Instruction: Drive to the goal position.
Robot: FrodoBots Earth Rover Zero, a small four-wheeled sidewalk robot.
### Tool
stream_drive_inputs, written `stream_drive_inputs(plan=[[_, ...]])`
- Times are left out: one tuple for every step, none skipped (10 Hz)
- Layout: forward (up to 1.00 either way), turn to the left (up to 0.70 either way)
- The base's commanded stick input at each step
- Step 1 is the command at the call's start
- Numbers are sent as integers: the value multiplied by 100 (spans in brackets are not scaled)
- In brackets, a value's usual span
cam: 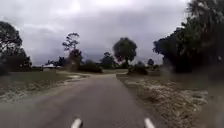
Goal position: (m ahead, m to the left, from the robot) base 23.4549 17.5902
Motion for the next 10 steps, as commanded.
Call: stream_drive_inputs(plan=[[84, 3], [84, 3], [84, 3], [84, 3], [84, 3], [84, 3], [84, 3], [84, 3], [84, 3], [84, 3]])
